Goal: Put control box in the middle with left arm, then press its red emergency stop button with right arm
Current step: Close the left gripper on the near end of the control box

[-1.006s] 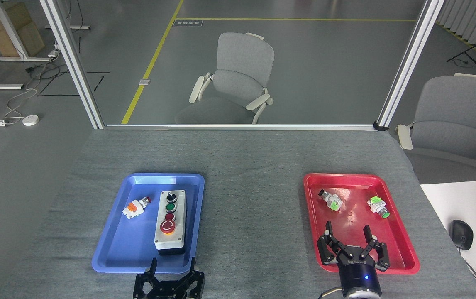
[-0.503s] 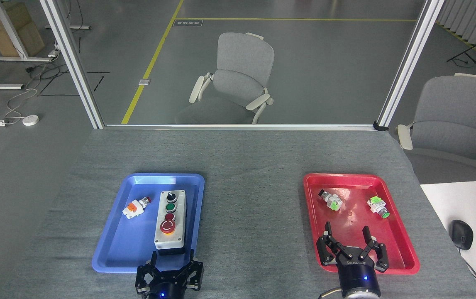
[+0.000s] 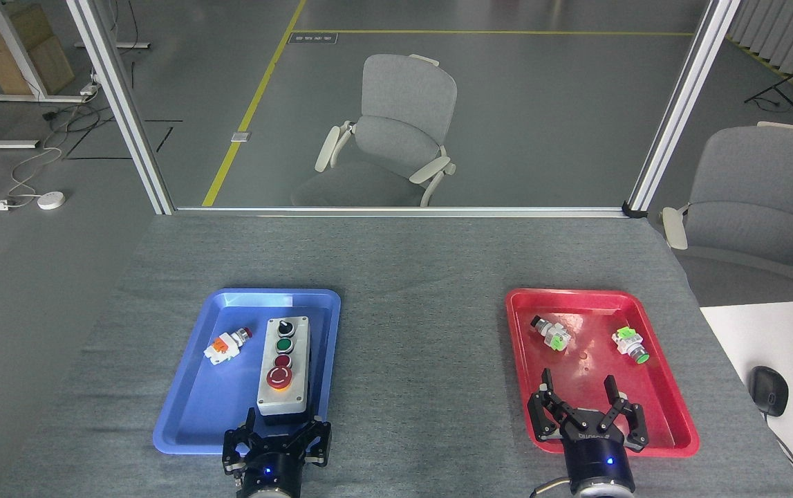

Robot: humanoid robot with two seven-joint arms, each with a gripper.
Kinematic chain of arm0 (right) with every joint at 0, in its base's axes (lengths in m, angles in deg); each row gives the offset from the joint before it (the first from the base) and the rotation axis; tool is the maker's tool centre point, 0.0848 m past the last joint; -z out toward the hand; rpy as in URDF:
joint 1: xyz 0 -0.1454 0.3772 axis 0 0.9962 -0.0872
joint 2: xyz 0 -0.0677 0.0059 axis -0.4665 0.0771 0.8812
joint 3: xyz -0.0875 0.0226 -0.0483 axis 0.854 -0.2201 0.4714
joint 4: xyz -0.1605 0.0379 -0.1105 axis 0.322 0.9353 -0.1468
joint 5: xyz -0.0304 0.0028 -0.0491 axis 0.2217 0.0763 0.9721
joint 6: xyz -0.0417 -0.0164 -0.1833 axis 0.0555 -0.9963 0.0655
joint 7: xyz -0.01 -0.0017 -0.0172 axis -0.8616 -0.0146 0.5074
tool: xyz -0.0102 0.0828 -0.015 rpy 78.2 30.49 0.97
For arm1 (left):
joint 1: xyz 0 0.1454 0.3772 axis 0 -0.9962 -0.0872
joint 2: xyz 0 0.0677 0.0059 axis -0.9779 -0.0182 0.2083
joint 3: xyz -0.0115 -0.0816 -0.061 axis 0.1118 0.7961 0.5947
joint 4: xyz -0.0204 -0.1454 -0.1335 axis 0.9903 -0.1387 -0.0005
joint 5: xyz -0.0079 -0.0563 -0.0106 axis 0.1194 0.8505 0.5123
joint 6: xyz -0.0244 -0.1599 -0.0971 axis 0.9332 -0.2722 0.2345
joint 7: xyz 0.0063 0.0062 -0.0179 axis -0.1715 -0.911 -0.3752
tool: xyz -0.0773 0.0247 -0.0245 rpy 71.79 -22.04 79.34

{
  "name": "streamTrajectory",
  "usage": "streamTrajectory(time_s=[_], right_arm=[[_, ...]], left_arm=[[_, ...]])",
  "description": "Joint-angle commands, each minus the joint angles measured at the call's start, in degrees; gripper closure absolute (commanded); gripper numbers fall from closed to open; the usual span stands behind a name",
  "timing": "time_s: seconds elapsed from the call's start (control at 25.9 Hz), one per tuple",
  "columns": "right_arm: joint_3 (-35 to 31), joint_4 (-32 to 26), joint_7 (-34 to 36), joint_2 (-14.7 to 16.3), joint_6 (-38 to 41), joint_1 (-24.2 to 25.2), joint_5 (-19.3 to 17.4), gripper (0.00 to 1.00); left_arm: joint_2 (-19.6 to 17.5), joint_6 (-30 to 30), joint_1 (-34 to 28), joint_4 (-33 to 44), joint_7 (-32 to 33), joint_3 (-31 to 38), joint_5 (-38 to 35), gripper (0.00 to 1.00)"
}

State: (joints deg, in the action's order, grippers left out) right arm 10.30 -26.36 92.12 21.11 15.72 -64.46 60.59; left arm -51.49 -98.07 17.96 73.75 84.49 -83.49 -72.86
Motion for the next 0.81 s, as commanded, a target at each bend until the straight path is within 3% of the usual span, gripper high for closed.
streamTrajectory(time_s=[0.0,0.7,0.77], right_arm=[[0.0,0.1,-0.1,0.1,0.0,0.1,0.0,0.02],[0.0,0.1,-0.1,0.0,-0.2,0.2,0.0,0.02],[0.0,0.1,0.0,0.0,-0.2,0.2,0.0,0.02]], left_arm=[[-0.1,0.0,1.2,-0.9,0.1,0.6,0.1,0.01],[-0.6,0.1,10.0,-10.9,0.2,1.2,1.3,0.02],[-1.0,0.1,10.2,-10.8,0.2,1.1,3.1,0.13]])
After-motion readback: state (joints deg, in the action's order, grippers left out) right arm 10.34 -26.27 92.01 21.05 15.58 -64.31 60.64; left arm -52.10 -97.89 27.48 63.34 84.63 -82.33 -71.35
